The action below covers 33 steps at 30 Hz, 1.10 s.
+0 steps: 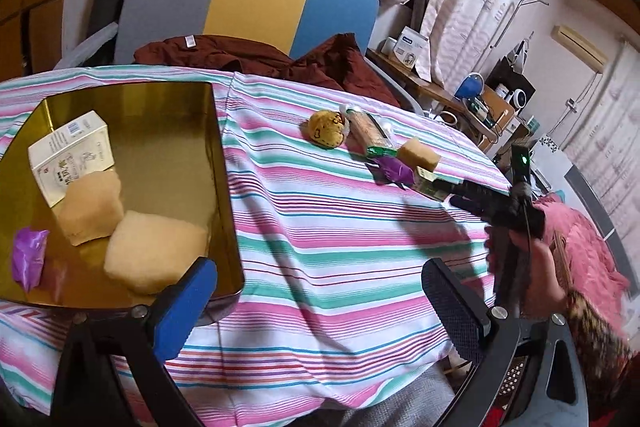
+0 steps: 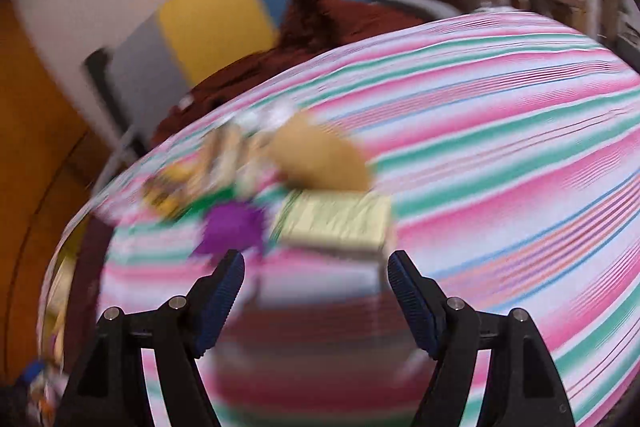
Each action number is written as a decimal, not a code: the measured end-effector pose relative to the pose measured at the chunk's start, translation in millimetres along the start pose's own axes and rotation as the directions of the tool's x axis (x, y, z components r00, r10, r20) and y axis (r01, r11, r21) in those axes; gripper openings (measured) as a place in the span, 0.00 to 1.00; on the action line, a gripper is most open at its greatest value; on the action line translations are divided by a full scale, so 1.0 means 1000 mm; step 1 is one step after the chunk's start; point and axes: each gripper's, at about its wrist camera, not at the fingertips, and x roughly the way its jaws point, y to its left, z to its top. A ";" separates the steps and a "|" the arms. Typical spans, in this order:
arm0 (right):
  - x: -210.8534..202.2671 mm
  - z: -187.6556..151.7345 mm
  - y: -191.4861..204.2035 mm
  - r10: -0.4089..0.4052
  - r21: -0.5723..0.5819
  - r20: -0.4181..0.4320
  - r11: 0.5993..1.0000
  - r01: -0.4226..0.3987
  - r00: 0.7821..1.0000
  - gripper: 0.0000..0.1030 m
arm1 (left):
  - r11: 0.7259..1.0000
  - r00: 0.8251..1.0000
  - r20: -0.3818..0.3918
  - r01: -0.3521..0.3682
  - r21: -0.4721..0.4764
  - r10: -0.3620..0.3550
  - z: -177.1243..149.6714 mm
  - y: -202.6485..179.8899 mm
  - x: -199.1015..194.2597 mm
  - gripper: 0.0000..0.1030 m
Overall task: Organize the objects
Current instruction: 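Grasp the small green-labelled box with the right tool, then grasp a second purple packet with the left tool while the right tool holds the green box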
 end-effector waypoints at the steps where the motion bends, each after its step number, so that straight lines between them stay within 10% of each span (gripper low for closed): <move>1: -0.004 -0.003 0.008 -0.015 -0.048 0.011 0.999 0.016 1.000 0.74 | 1.000 1.000 -0.008 0.005 -0.001 -0.005 0.001 -0.001 0.002 1.00; 7: -0.010 0.018 0.027 -0.183 -0.309 0.159 0.924 0.225 0.970 0.74 | 1.000 1.000 -0.019 0.020 0.017 -0.020 0.003 -0.013 0.007 1.00; 13: 0.027 0.036 0.014 -0.230 -0.440 0.021 0.872 0.215 0.973 0.64 | 1.000 0.999 -0.033 0.021 0.016 -0.021 -0.001 -0.017 0.008 1.00; 33: 0.033 0.008 0.012 -0.132 -0.101 0.067 0.985 0.139 0.989 0.29 | 0.996 0.997 -0.071 -0.033 0.087 0.039 0.026 -0.054 0.045 1.00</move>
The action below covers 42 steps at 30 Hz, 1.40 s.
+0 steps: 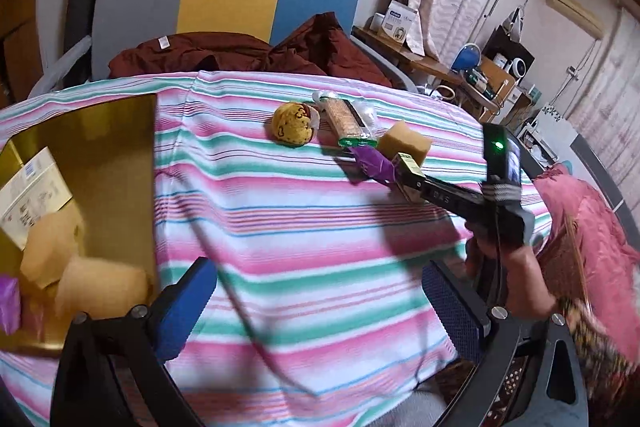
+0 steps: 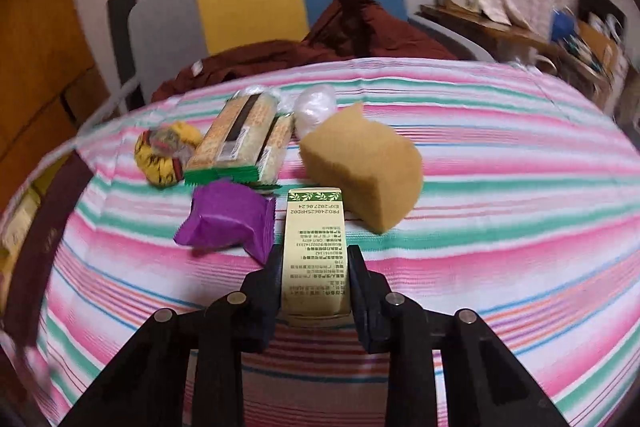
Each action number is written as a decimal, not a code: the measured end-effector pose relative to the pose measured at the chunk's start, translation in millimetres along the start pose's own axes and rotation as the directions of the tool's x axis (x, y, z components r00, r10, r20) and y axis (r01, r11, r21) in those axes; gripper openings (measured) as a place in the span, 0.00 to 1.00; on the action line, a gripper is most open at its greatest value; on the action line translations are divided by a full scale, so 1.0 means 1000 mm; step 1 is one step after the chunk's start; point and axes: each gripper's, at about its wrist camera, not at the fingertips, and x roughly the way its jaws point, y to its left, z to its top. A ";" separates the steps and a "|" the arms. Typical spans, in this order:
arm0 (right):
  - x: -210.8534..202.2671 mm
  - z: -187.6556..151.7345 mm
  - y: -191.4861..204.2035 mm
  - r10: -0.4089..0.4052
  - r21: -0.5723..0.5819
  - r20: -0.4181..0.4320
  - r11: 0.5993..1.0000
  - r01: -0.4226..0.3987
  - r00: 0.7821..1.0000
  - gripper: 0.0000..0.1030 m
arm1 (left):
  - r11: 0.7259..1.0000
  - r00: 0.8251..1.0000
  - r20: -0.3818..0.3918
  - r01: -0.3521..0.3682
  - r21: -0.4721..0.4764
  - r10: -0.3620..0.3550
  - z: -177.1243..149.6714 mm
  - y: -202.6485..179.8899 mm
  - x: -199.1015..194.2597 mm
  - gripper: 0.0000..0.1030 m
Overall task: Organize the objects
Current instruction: 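Grasp a second purple packet with the left tool while the right tool holds the green box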
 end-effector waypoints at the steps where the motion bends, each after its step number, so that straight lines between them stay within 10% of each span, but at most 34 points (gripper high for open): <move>1: -0.001 -0.003 -0.001 -0.008 0.024 0.020 1.000 0.008 1.000 0.28 | 1.000 1.000 -0.004 -0.004 -0.002 0.004 0.005 -0.001 0.006 1.00; 25: -0.013 -0.022 -0.042 -0.154 0.274 0.130 0.955 0.114 0.980 0.29 | 0.992 0.990 -0.104 -0.080 0.102 0.091 0.090 -0.075 0.190 0.99; 35: -0.015 -0.026 -0.043 -0.151 0.282 0.134 0.953 0.108 0.979 0.29 | 0.984 0.990 -0.064 -0.117 0.132 0.126 0.078 -0.066 0.210 0.49; 42: -0.016 -0.025 -0.040 -0.170 0.278 0.134 0.952 0.127 0.976 0.29 | 0.985 0.993 -0.024 -0.113 0.133 0.117 0.066 -0.049 0.196 0.45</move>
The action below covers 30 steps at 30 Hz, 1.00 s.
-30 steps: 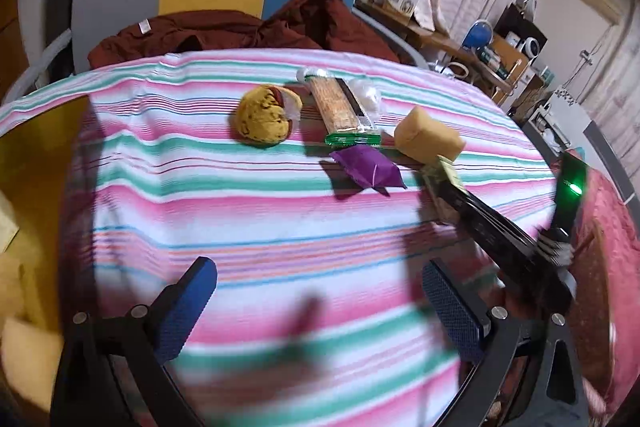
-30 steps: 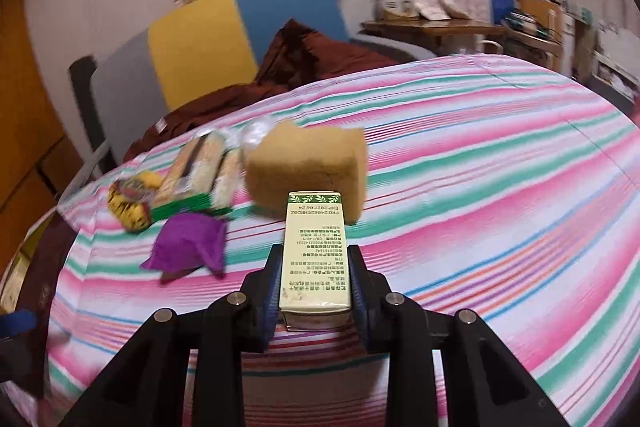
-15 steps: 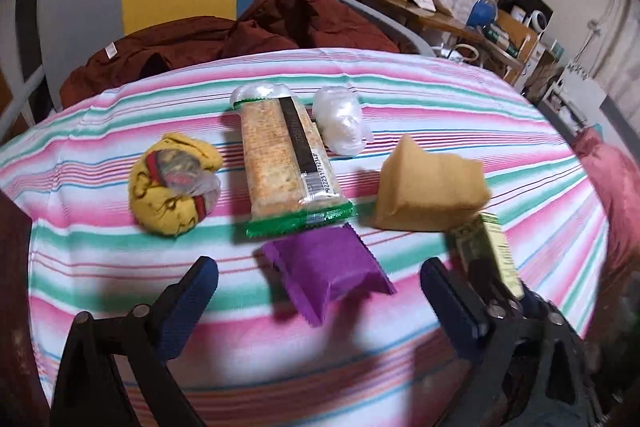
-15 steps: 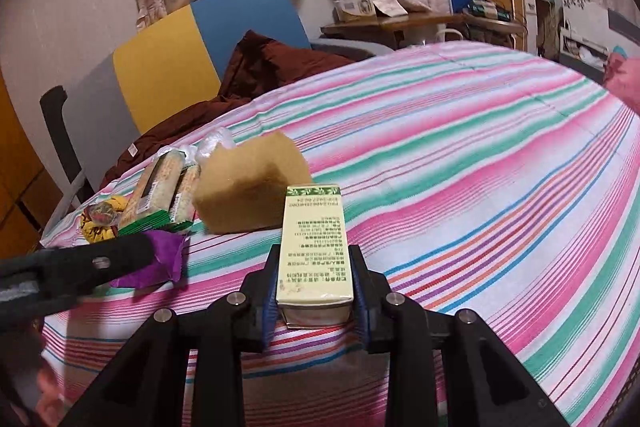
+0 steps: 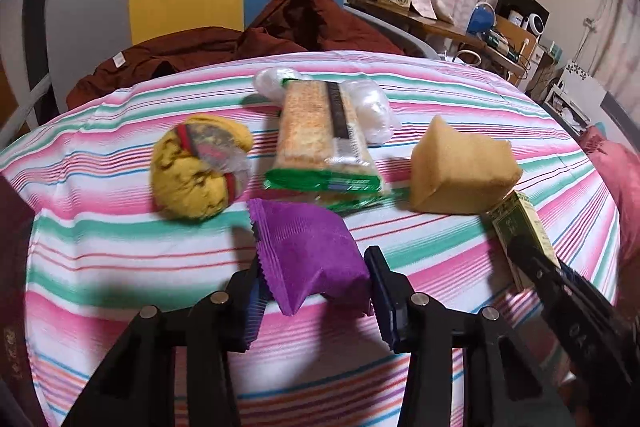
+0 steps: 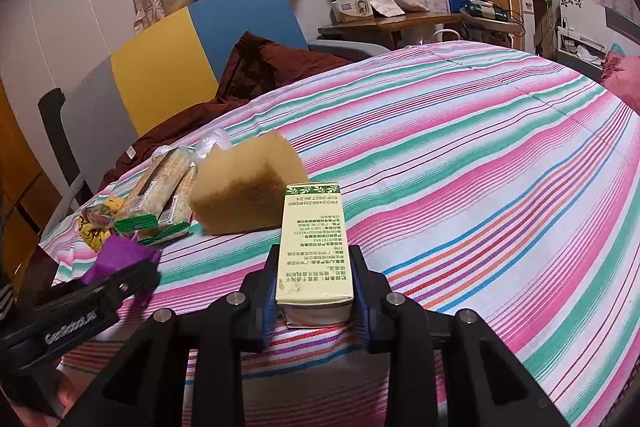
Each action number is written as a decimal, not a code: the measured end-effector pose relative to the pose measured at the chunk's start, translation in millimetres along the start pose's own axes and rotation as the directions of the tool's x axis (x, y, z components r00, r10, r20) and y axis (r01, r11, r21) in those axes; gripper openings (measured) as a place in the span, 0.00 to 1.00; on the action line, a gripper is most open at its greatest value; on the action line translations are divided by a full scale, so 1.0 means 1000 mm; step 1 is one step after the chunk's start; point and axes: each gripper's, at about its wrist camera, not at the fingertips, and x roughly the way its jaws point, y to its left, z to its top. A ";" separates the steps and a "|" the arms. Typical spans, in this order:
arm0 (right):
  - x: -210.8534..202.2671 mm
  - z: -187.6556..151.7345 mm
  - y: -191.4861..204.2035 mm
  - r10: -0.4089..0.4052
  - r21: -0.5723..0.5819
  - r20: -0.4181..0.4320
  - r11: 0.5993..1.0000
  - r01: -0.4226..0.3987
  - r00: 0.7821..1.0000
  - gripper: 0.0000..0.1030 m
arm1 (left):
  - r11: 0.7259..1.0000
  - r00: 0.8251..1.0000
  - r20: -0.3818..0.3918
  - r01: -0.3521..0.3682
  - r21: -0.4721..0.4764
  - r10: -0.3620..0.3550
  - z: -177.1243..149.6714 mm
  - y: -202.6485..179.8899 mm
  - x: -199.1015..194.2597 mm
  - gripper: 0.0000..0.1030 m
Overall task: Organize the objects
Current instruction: 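Grasp a second purple packet with the left tool while the right tool holds the green box, then carry the purple packet to the gold tray with the left tool while the right carries the box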
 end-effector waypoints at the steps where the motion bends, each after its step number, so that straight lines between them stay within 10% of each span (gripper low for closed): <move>1: -0.001 0.000 0.001 -0.003 -0.003 0.002 1.000 0.003 1.000 0.29 | 1.000 1.000 0.008 -0.001 -0.007 0.001 -0.003 0.003 -0.003 0.45; 15: -0.025 -0.011 0.058 0.203 -0.296 0.050 0.938 -0.180 0.978 0.29 | 0.997 0.998 0.070 0.011 -0.082 -0.005 -0.043 0.033 -0.040 0.45; 30: -0.007 -0.014 0.066 0.114 -0.337 -0.016 0.935 -0.113 0.993 0.29 | 0.990 0.995 0.089 0.058 -0.130 -0.047 -0.079 0.049 -0.084 0.45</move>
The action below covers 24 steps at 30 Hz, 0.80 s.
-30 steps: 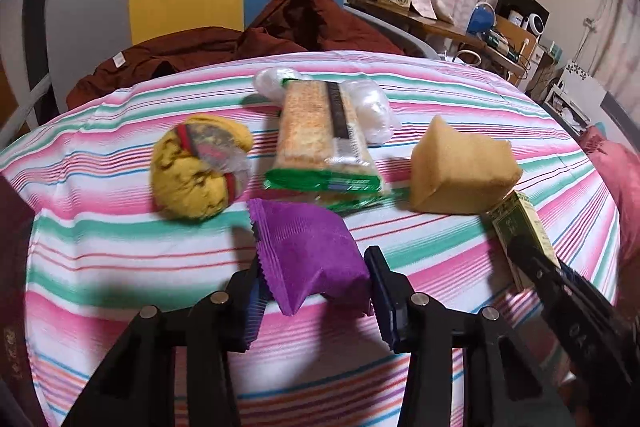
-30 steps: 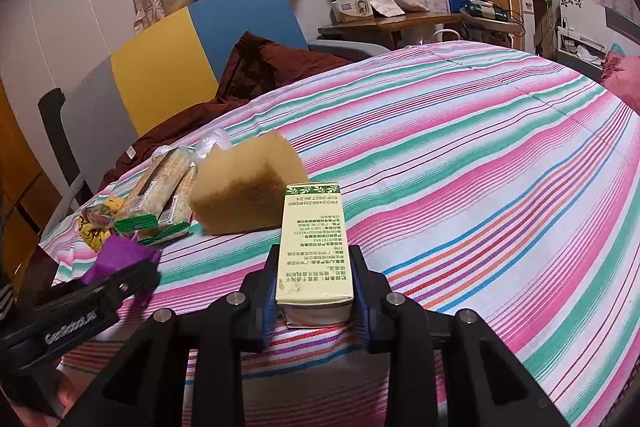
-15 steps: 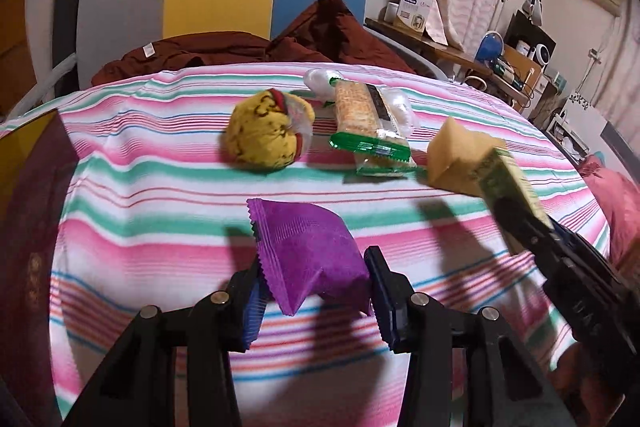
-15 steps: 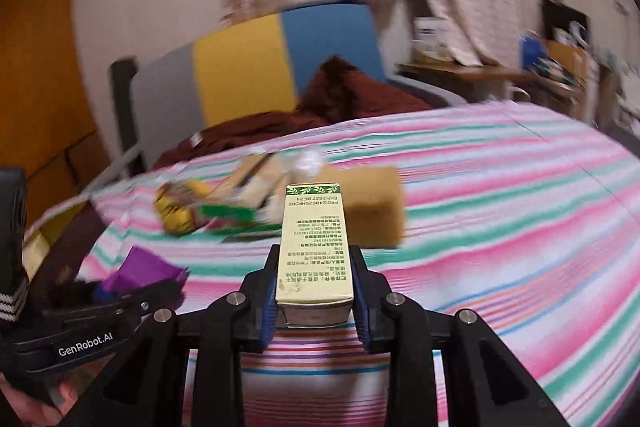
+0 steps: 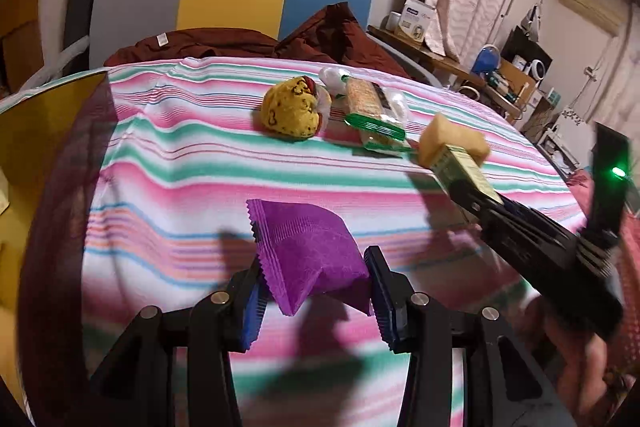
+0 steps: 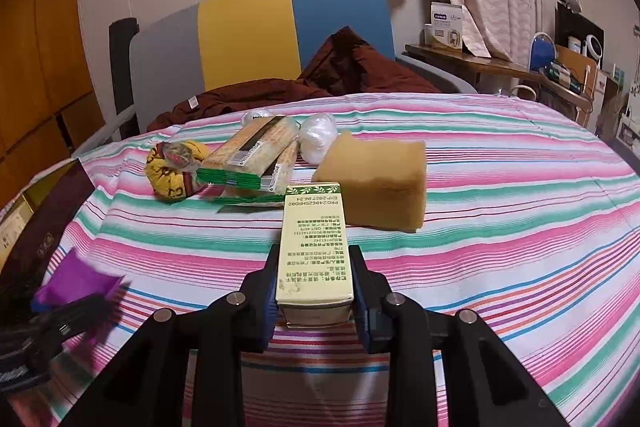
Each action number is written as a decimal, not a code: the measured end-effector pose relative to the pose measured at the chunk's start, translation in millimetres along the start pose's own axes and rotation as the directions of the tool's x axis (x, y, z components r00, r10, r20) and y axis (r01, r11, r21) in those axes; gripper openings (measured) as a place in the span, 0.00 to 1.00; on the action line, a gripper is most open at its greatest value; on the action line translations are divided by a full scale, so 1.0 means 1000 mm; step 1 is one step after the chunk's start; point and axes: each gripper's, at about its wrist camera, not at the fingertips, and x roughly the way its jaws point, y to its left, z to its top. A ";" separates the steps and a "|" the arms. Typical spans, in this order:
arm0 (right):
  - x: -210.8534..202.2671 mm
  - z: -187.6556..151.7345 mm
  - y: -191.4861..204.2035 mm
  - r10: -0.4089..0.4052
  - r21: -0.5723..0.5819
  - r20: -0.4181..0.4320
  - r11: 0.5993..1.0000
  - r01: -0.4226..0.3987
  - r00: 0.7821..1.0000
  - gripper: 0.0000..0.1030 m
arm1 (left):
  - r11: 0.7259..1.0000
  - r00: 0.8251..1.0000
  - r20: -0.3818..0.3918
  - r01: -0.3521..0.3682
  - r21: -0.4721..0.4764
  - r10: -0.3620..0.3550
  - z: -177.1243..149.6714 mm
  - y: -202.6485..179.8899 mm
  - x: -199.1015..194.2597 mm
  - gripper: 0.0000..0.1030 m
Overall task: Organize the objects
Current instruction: 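Carry the purple packet to the gold tray with the left tool while the right carries the box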
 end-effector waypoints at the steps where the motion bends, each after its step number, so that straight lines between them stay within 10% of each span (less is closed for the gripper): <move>1: -0.001 0.000 0.003 -0.003 -0.009 0.000 1.000 0.003 1.000 0.29 | 1.000 1.000 0.008 0.010 -0.001 -0.010 -0.002 0.001 -0.007 0.45; 24: -0.015 -0.002 0.022 -0.035 -0.112 0.079 0.993 0.044 0.996 0.29 | 0.986 0.987 0.158 0.032 -0.162 -0.006 -0.009 0.075 -0.125 0.45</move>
